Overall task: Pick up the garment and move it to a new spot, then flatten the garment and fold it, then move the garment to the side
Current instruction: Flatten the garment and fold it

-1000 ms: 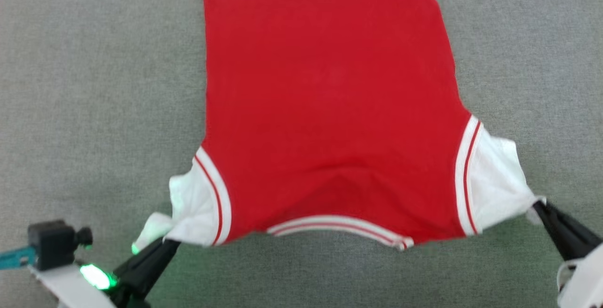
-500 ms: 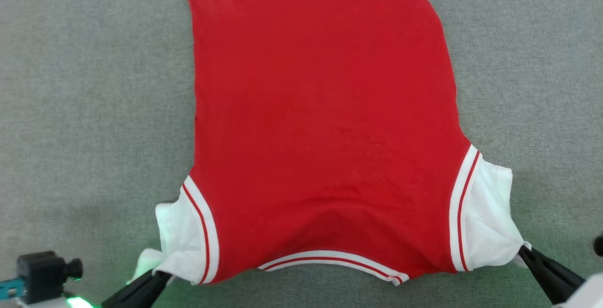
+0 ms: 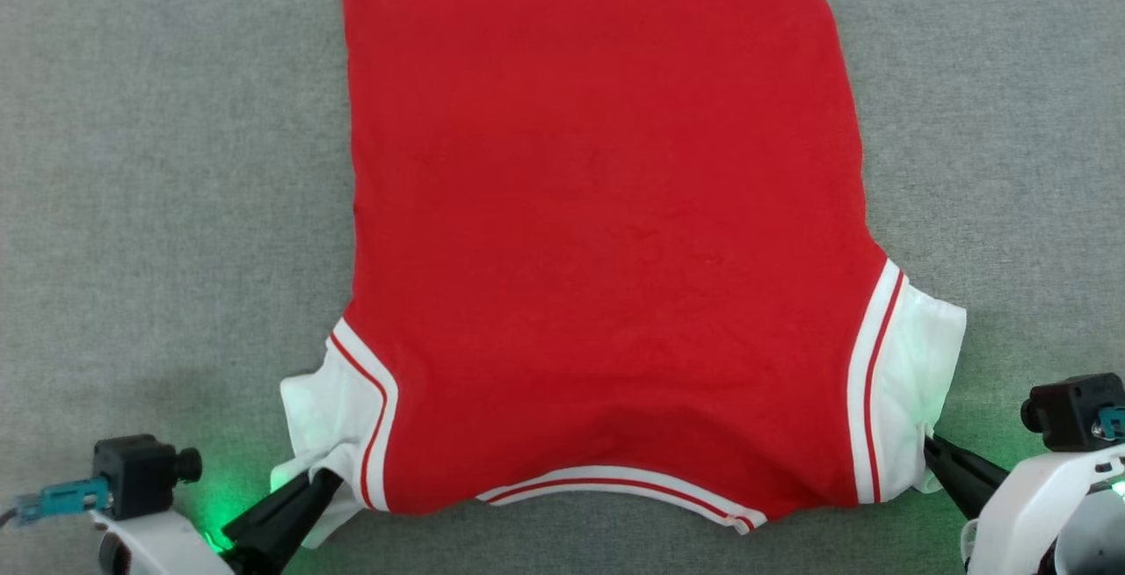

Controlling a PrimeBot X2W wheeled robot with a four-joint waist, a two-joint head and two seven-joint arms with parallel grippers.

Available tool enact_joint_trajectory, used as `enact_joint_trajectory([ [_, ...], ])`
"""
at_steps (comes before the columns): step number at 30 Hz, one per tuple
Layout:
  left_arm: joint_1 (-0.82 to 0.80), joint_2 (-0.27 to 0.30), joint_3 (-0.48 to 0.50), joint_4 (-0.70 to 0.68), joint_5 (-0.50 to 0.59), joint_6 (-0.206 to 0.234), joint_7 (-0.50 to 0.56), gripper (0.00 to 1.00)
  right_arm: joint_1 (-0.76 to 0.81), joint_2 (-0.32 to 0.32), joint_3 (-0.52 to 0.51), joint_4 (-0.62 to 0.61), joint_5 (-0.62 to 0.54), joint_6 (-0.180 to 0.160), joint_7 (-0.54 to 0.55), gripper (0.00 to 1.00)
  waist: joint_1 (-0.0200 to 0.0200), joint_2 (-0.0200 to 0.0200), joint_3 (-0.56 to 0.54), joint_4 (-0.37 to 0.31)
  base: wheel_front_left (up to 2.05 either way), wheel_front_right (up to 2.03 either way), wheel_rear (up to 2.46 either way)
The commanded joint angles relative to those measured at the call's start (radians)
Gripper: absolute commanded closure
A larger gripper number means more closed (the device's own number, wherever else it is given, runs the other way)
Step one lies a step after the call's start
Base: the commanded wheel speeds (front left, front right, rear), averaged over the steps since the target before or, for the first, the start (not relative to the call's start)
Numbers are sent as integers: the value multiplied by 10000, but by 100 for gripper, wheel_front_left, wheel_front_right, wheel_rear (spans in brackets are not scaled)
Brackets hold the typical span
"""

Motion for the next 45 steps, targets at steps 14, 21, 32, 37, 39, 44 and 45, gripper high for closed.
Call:
enact_joint_trajectory([
  [14, -708, -511, -981, 1004, -176, 34, -153, 100, -485, -101, 1111, 1473, -275, -16, -1131, 0, 0, 0, -195, -91, 0, 0, 0],
  [21, -420, -316, -1061, 716, -143, 24, -217, 100, -159, -490, 243, -938, -229, -12, -579, 0, 0, 0, -536, -325, 0, 0, 0],
  [32, -1067, -317, -1024, -20, 352, 22, -249, 100, -2993, -895, -1795, -2547, 439, -7, 1976, 0, 0, 0, 109, 252, 0, 0, 0],
  [37, -1634, -412, -1182, -281, 532, 22, -251, 100, -6306, -461, -772, -659, -154, -7, 2736, 0, 0, 0, 813, 685, 0, 0, 0],
  [39, -1883, -444, -1275, -308, 599, 22, -252, 100, -7590, -269, -412, 273, -525, -7, 3082, 0, 0, 0, 1075, 907, 0, 0, 0],
  [44, -2453, -507, -1415, -433, 753, 24, -251, 100, -10404, -142, 526, 2588, -1237, -9, 4124, 0, 0, 0, 1793, 1411, 0, 0, 0],
  [45, -2555, -524, -1439, -451, 775, 25, -250, 100, -10905, -153, 658, 2988, -1358, -7, 4237, 0, 0, 0, 1946, 1504, 0, 0, 0],
])
